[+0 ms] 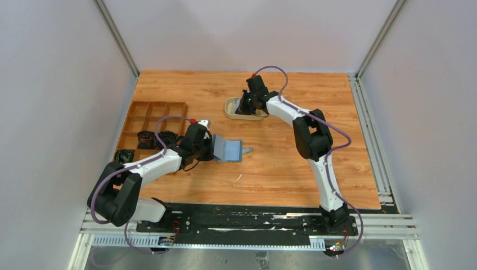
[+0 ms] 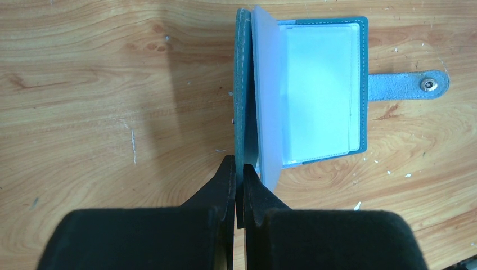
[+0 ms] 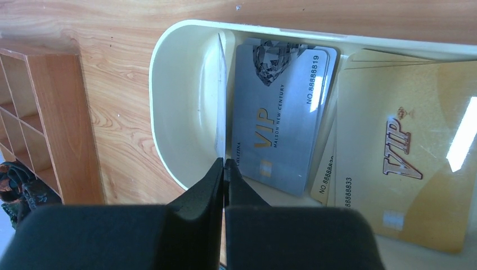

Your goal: Take the credit cards out of the card holder

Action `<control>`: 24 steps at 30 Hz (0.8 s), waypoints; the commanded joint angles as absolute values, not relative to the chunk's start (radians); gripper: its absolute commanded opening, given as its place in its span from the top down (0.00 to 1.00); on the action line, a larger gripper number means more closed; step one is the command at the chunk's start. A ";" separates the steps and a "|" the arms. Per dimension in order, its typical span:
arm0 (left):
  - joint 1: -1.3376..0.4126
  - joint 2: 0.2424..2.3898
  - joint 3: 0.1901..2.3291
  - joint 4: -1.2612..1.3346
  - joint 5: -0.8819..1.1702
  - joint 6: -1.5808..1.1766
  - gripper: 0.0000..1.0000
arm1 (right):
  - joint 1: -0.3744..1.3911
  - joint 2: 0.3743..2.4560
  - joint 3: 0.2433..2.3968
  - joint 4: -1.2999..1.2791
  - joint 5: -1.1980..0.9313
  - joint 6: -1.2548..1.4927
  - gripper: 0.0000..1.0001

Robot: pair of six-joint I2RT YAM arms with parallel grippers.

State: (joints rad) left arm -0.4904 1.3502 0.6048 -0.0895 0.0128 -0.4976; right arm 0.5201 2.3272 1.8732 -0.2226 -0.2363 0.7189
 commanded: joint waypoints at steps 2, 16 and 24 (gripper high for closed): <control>-0.489 1.380 0.603 -0.146 -0.006 -0.470 1.00 | 0.518 2.327 1.863 -0.265 -0.237 0.716 0.96; -0.489 1.373 0.608 -0.140 0.024 -0.482 1.00 | 0.521 2.199 1.981 -0.305 -0.158 0.537 0.25; -0.486 1.432 0.588 -0.025 0.104 -0.539 1.00 | 0.632 1.971 1.787 -0.283 -0.080 0.389 0.21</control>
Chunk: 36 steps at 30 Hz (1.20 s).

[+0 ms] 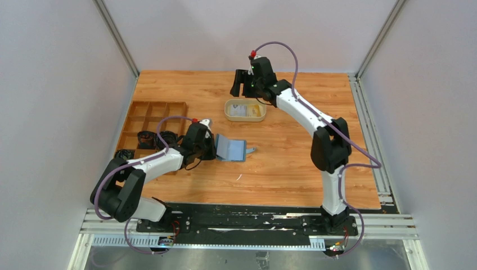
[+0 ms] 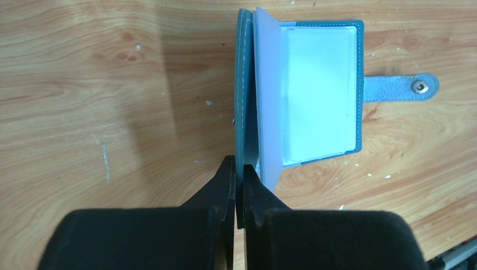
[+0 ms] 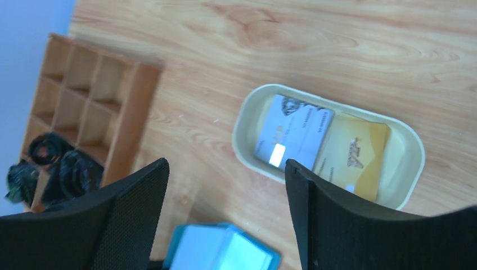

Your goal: Take the credit cards out of the card holder

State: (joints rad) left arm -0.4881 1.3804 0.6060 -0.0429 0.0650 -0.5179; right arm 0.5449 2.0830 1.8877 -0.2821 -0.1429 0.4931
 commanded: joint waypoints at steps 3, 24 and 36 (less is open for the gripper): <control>-0.486 1.435 0.557 0.034 0.099 -0.550 1.00 | 0.684 1.901 1.635 -0.224 -0.078 0.381 0.18; -0.480 1.516 0.553 0.043 0.060 -0.530 1.00 | 0.861 1.946 1.391 -0.104 -0.063 0.501 0.18; -0.474 1.512 0.558 0.029 0.049 -0.526 1.00 | 0.870 1.995 1.402 -0.142 -0.029 0.476 0.18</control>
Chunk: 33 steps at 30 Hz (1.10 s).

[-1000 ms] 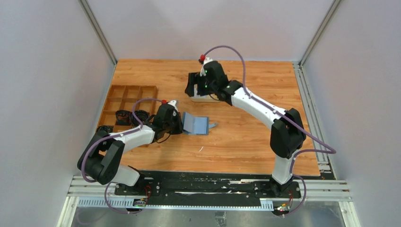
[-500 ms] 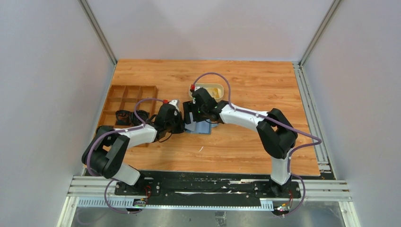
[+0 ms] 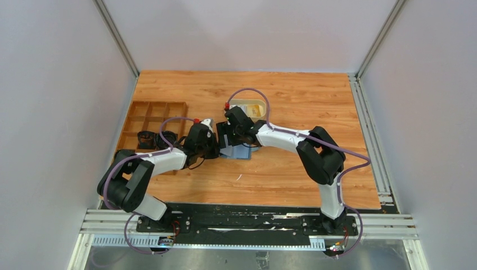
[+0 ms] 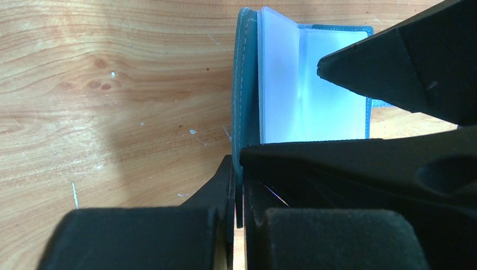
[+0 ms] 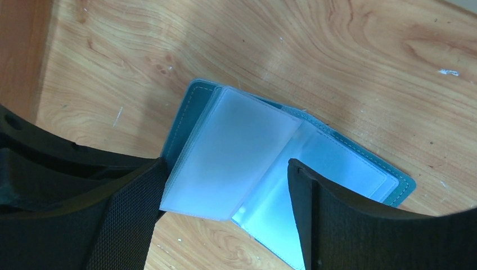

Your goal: Take the credit cards out of the card holder

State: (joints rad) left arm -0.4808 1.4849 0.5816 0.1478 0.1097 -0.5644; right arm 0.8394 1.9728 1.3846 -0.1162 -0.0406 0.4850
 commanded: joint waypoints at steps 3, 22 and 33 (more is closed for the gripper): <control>-0.471 1.511 0.554 0.033 0.047 -0.529 1.00 | 0.870 1.987 1.389 -0.151 -0.018 0.468 0.18; -0.466 1.513 0.532 0.036 0.018 -0.524 1.00 | 0.870 2.006 1.393 -0.310 0.067 0.411 0.18; -0.466 1.539 0.531 0.040 0.022 -0.518 1.00 | 0.871 2.003 1.531 -0.409 0.278 0.369 0.08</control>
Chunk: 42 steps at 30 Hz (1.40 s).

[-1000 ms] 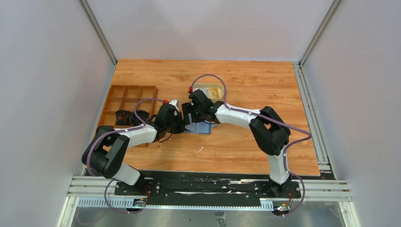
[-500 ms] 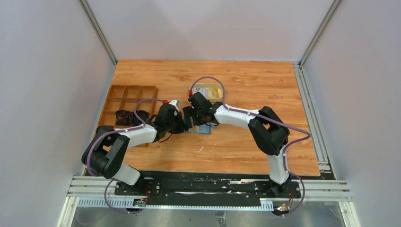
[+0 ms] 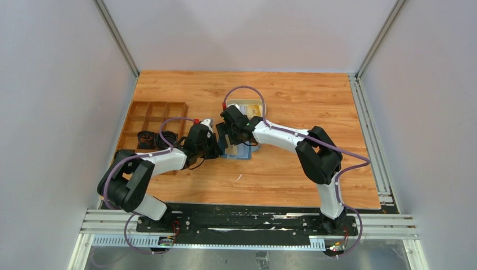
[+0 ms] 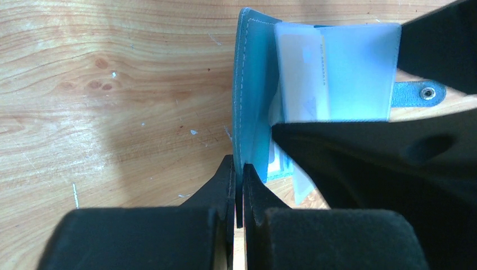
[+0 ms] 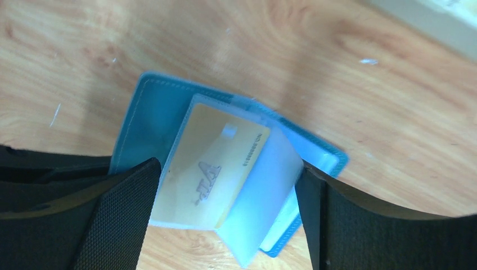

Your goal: Take the credit cards out of the card holder

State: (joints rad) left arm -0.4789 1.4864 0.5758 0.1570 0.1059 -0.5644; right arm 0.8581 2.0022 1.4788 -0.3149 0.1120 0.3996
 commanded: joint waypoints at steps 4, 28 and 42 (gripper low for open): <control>-0.466 1.558 0.530 0.050 0.029 -0.517 1.00 | 0.871 1.998 1.580 -0.428 0.339 0.315 0.05; -0.459 1.579 0.518 0.061 0.039 -0.504 1.00 | 0.712 1.941 1.132 0.205 -0.317 0.750 0.07; -0.459 1.558 0.502 0.069 0.054 -0.511 1.00 | 0.678 2.033 0.951 0.583 -0.495 1.115 0.10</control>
State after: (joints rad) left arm -0.4675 1.5234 0.5583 0.2340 0.1272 -0.5606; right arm 0.6823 1.9656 1.0283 0.5049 -0.4240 0.9615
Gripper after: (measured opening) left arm 0.029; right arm 0.900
